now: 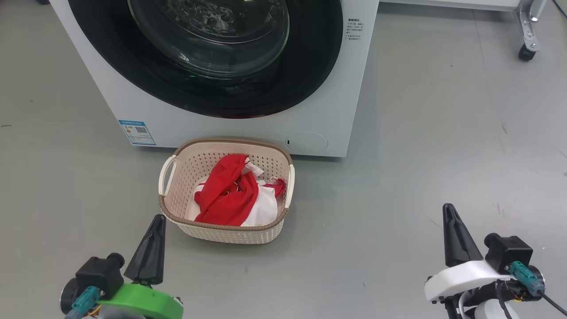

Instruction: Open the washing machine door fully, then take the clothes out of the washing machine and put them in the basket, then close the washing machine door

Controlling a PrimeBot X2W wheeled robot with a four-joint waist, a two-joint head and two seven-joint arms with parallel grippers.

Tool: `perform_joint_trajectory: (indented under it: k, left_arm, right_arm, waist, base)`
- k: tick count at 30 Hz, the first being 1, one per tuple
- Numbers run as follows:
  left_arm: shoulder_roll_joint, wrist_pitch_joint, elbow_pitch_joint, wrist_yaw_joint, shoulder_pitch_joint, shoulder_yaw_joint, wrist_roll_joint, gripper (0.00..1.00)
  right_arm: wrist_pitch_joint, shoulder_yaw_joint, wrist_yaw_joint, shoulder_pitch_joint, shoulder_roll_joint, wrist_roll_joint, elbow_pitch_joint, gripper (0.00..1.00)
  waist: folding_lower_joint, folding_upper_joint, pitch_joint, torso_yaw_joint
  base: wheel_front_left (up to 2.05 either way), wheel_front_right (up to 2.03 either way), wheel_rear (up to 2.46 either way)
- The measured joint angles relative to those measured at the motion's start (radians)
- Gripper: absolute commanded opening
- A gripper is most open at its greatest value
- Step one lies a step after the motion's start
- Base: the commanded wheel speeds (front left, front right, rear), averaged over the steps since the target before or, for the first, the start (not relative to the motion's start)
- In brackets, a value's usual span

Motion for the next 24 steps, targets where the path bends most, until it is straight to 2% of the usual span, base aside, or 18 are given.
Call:
perform_joint_trajectory:
  k: [4,24]
  left_arm:
    - [-0.001,0.000,-0.002,0.000,0.013,-0.002,-0.029,0.00]
    - [-0.010,0.057,-0.005,0.001,0.014,0.039,-0.290,0.00]
  right_arm:
    - [0.001,-0.001,0.001,0.005,0.001,0.023,0.004,0.00]
    - [0.072,-0.043,0.019,0.003,0.002,0.309,0.005,0.00]
  waist:
    - [0.0000,0.0000,-0.001,-0.002]
    - [0.0000,0.0000,-0.018,-0.020]
  base:
    - [0.00,0.00,0.00]
    - [0.00,0.00,0.00]
